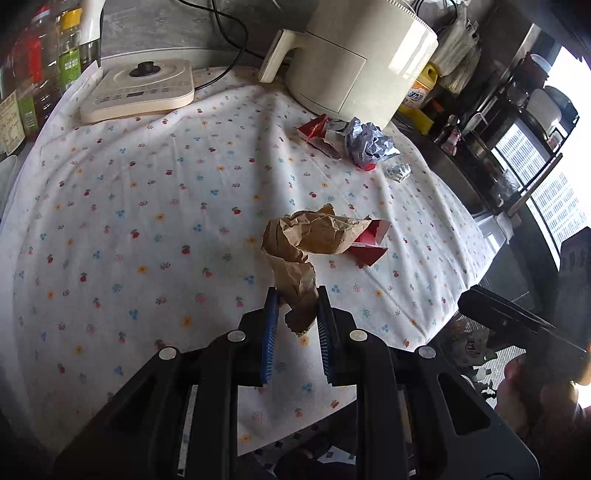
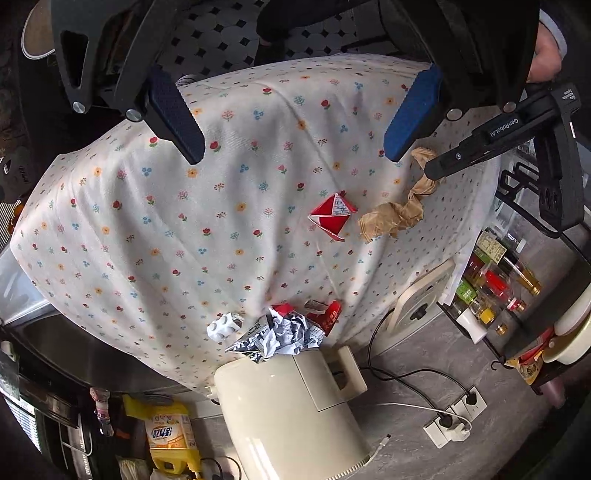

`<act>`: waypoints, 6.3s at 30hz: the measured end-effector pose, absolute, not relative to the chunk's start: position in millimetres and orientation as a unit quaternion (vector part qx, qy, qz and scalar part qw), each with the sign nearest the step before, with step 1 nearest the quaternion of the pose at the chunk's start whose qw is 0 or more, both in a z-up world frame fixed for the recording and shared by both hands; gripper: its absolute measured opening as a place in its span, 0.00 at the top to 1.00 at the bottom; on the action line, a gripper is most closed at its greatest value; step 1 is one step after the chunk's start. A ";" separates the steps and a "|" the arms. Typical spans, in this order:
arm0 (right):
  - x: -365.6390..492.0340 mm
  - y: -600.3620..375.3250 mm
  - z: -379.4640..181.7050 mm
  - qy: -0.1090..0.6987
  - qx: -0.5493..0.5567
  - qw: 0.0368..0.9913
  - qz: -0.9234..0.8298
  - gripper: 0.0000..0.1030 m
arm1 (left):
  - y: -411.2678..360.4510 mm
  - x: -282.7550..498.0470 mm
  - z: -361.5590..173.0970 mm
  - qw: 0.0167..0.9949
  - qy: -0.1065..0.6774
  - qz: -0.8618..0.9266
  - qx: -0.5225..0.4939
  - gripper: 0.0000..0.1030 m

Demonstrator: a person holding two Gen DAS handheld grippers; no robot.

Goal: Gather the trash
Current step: 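Grasp the brown paper scrap with the left gripper, then grasp the red-and-white carton with the right gripper, then carry the paper scrap and carton to the white bucket and release both, then return both tools to the counter trash, then grasp the white blister pack with the right gripper while the left gripper grasps a red wrapper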

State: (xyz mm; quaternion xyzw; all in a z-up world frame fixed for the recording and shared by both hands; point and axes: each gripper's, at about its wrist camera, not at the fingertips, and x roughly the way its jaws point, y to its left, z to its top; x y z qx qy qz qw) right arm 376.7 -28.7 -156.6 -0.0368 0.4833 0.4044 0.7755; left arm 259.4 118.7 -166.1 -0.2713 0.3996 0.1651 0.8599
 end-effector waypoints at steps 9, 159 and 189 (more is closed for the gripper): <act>371.6 20.5 -167.7 0.503 -0.024 0.740 0.446 0.24 | 158.6 221.8 -160.1 0.854 0.381 0.209 -0.285 0.80; 428.3 -284.5 -97.5 0.368 -0.027 0.883 0.290 0.08 | -93.3 293.3 -69.0 0.907 0.300 0.193 -0.223 0.06; 494.7 -55.0 -101.5 0.378 -0.031 0.862 0.337 0.07 | 130.1 363.1 -80.4 0.919 0.247 0.185 -0.246 0.06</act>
